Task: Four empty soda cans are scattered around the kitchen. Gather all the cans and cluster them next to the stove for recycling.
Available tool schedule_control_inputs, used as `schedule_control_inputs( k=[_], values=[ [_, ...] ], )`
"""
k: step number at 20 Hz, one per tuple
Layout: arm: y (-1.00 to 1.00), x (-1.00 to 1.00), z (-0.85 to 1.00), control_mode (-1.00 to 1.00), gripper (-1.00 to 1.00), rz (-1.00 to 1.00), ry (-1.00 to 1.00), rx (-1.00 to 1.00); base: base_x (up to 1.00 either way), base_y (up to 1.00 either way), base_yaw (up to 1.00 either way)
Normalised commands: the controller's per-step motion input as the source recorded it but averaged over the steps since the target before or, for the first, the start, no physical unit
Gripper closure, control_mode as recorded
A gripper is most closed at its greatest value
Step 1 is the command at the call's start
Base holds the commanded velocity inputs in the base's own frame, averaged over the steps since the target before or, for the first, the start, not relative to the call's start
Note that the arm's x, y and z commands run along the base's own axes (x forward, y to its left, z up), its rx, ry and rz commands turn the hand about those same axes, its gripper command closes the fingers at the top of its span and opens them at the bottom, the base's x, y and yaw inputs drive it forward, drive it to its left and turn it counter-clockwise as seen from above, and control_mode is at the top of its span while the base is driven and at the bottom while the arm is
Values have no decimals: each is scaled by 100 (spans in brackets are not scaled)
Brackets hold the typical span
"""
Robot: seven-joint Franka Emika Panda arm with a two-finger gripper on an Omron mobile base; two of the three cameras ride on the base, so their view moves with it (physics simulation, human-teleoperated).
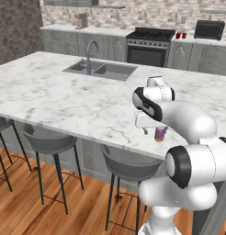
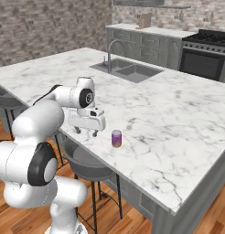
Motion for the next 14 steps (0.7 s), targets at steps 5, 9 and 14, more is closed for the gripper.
schedule_control_inputs(
  k=[5,9,14],
  values=[
    [-41,11,3,-100,-100,0,-4,0,0,0,0],
    [-36,15,-3,-100,-100,0,-8,0,0,0,0],
    [-34,22,-3,-100,-100,0,-5,0,0,0,0]
  ],
)
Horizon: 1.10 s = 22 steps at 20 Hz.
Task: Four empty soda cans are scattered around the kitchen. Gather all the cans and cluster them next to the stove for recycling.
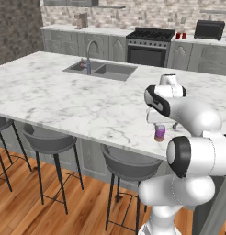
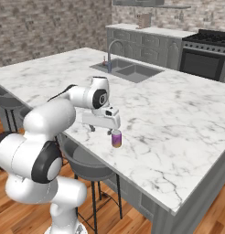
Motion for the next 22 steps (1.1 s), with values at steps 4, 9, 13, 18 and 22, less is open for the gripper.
schedule_control_inputs(
  k=[4,9,13,18,22],
  values=[
    [-18,31,-9,-100,-100,0,-10,0,0,0,0],
    [-8,34,-20,-100,-100,0,-15,0,0,0,0],
    [-7,31,-27,-100,-100,0,-17,0,0,0,0],
    [-12,31,-15,-100,-100,0,-6,0,0,0,0],
    [-12,33,-13,-100,-100,0,0,0,0,0,0]
  ],
)
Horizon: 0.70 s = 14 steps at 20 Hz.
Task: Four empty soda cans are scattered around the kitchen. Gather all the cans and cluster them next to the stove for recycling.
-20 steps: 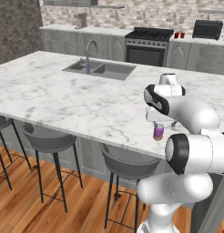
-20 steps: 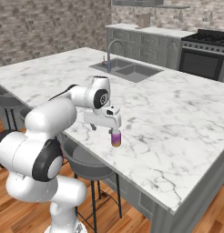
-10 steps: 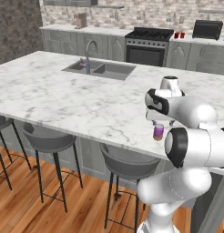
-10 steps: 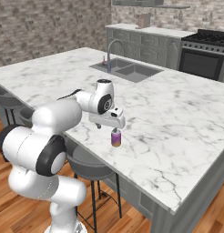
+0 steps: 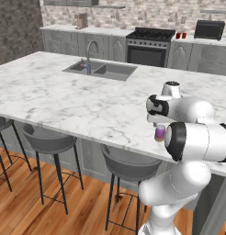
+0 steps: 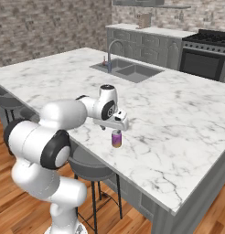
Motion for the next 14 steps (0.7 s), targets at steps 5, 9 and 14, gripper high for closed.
schedule_control_inputs(
  k=[5,9,14],
  values=[
    [-5,31,-20,-100,-100,3,0,0,0,0,0],
    [-6,24,-20,-100,-100,7,-2,0,0,0,0],
    [-12,24,-19,-100,-100,8,-1,0,0,0,0]
  ],
)
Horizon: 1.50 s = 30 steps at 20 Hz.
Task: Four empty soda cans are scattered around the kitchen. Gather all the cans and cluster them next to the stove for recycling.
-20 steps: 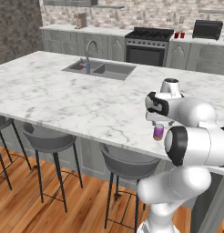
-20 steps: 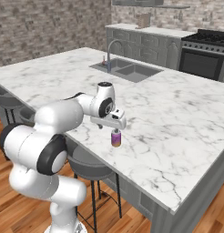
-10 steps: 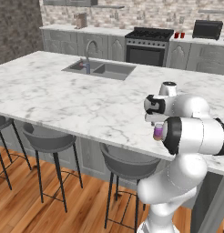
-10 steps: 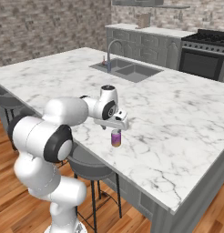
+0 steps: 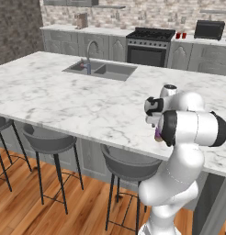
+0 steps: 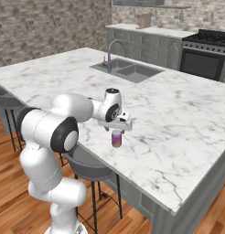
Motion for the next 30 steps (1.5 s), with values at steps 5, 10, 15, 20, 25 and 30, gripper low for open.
schedule_control_inputs(
  k=[5,10,15,20,25,30],
  values=[
    [-5,5,-19,-100,-100,8,0,0,0,0,0],
    [-4,12,-23,-100,-100,7,0,0,0,0,0],
    [-7,16,-20,-100,-100,7,0,0,0,0,0],
    [-3,1,-10,-100,100,4,1,2,0,0,0],
    [0,-2,-7,-100,100,0,6,0,0,0,0],
    [-3,-19,3,-100,100,-2,10,1,0,0,0]
  ],
)
